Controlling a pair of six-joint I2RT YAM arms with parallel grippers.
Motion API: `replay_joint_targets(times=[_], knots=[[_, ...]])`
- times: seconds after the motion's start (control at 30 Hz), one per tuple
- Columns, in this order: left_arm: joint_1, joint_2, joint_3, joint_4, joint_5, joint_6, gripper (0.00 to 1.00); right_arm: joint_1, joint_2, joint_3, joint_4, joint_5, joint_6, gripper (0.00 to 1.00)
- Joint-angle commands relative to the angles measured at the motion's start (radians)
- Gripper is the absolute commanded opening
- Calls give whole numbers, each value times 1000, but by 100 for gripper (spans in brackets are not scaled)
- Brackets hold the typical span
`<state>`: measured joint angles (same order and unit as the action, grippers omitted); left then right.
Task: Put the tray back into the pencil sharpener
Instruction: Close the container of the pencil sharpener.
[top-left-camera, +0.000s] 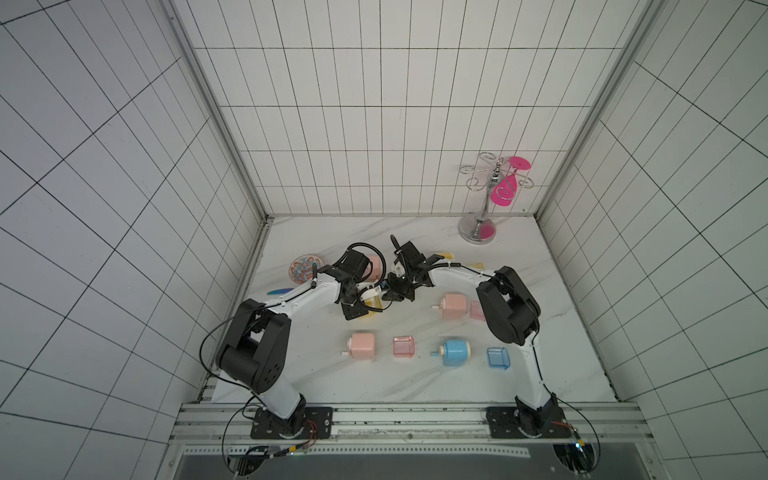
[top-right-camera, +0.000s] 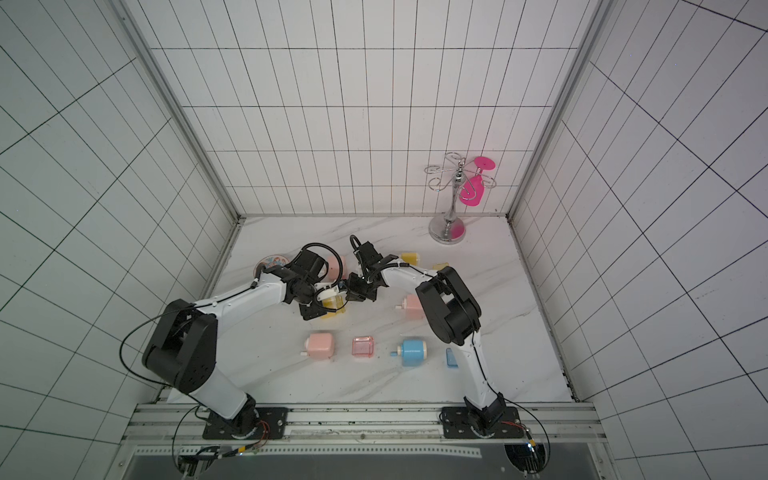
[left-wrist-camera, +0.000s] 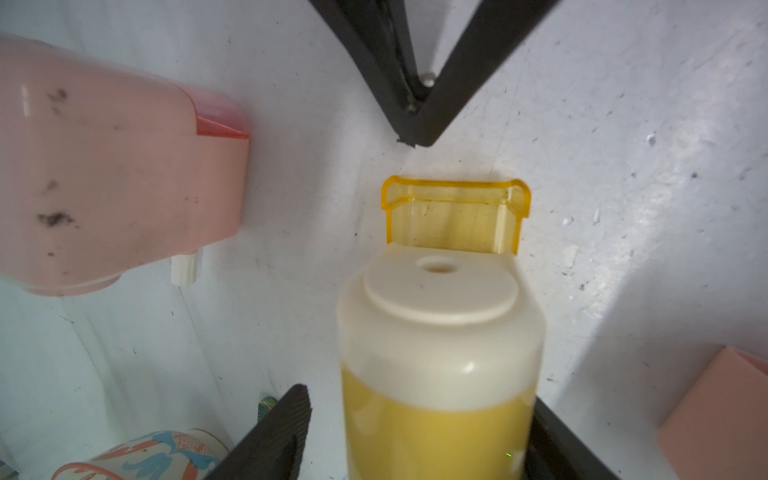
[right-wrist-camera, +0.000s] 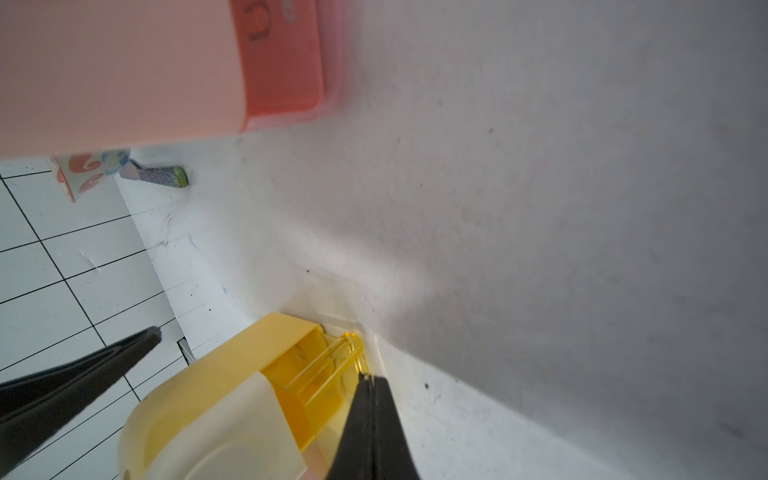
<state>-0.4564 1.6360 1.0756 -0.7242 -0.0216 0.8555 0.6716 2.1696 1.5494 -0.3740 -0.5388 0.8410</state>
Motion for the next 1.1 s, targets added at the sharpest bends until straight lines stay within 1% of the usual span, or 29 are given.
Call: replay_joint_targets(times=[0.0, 0.17, 0.33, 0.73, 1.07], knots=[[-1, 17, 32, 28, 0, 34, 76, -13, -4, -52, 43, -42, 30, 1], [-1, 21, 36, 28, 6, 39, 75, -39, -17, -129, 175, -122, 114, 0], [-2, 24, 36, 28, 12, 41, 75, -54, -45, -192, 277, -161, 168, 0], [-2, 42, 64, 8, 29, 54, 75, -66, -29, -224, 435, -226, 272, 0], [-3, 45, 68, 6, 37, 58, 75, -64, -7, -277, 616, -284, 384, 0]])
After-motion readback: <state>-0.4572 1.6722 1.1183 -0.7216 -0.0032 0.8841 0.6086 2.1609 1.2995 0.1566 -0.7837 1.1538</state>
